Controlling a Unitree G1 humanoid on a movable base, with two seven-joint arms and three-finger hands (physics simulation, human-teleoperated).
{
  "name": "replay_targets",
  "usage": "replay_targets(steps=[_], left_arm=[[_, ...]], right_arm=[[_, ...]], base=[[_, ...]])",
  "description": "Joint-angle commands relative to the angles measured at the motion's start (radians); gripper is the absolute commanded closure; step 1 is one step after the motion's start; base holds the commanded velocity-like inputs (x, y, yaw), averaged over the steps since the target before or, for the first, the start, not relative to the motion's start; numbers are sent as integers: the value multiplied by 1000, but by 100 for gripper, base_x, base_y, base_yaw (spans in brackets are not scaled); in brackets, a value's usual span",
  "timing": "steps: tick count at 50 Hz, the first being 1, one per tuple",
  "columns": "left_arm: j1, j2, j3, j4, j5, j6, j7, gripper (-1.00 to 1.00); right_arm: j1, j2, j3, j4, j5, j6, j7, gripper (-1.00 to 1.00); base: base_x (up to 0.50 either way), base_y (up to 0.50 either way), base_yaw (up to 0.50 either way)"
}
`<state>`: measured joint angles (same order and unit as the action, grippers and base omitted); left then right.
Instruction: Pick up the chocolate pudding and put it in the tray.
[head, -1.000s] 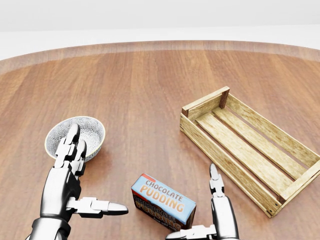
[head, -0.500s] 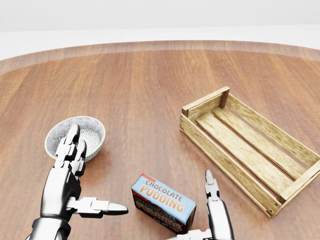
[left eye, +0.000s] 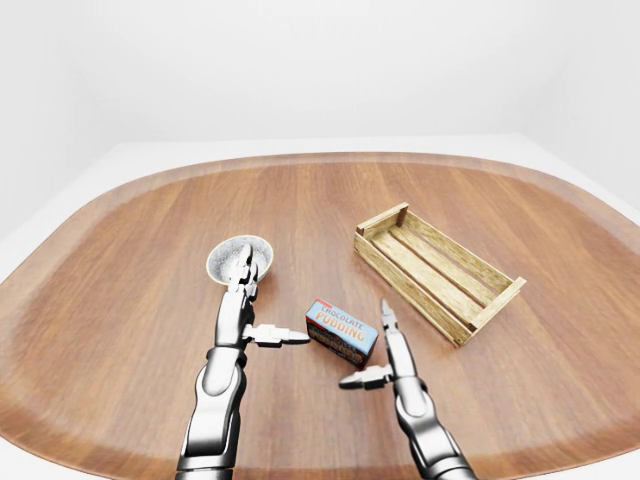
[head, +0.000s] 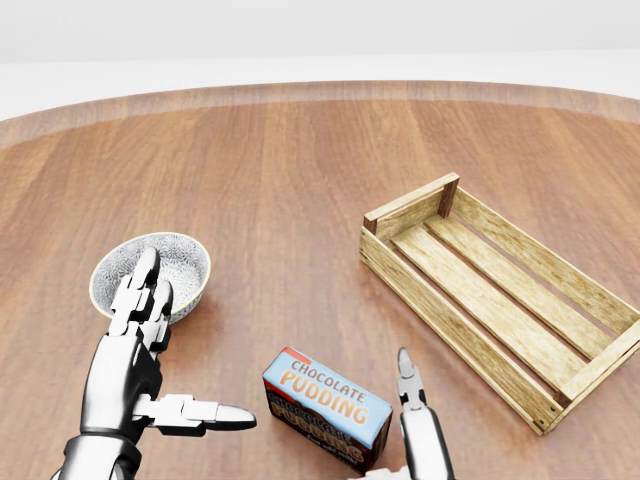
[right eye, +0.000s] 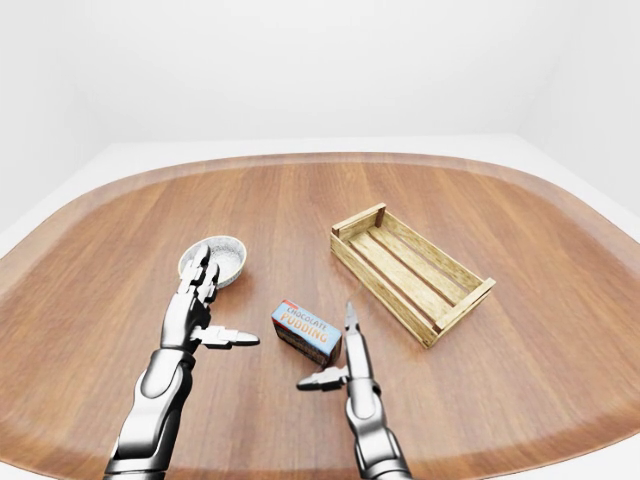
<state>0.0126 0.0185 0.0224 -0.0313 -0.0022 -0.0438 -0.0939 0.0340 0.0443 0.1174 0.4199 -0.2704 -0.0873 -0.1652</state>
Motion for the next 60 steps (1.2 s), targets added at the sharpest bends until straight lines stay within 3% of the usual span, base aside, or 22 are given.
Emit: replay_targets(steps=[1, 5, 7, 8, 9, 10, 23, 24, 48, 60], left_arm=[[-4, 1, 5, 10, -6, 8, 12, -100], [-5, 1, 6, 12, -6, 7, 11, -100], [-4, 1, 6, 9, -6, 8, 12, -100], [-5, 1, 6, 11, -6, 8, 12, -100], [-4, 1, 5, 11, -6, 7, 12, -100], [-4, 1, 5, 8, -6, 9, 12, -100], [1, 0, 4, -1, -5, 13, 12, -100], [1, 0, 4, 2, -5, 11, 11, -100], [-3, 1, 6, 7, -7, 10, 11, -100], [-3, 1, 6, 6, -6, 10, 12, -100]], right_arm=[[1, 3, 12, 9, -14, 0, -7, -100], [5, 3, 16, 10, -23, 0, -8, -100], [5, 2, 17, 18, -26, 0, -10, -7], [4, 3, 17, 19, -27, 0, -11, 24], [4, 3, 17, 21, -28, 0, -12, 91], [4, 2, 18, 23, -29, 0, -11, 100], [21, 3, 25, -9, -34, 0, -9, 100], [2, -1, 19, 73, -49, 0, -36, 100], [206, -50, 125, -593, 27, 0, 39, 100], [231, -74, 141, -677, 33, 0, 27, 100]], base=[[0, 0, 0], [0, 0, 0], [0, 0, 0], [0, 0, 0], [0, 0, 0], [0, 0, 0], [0, 0, 0], [0, 0, 0], [0, 0, 0], [0, 0, 0]])
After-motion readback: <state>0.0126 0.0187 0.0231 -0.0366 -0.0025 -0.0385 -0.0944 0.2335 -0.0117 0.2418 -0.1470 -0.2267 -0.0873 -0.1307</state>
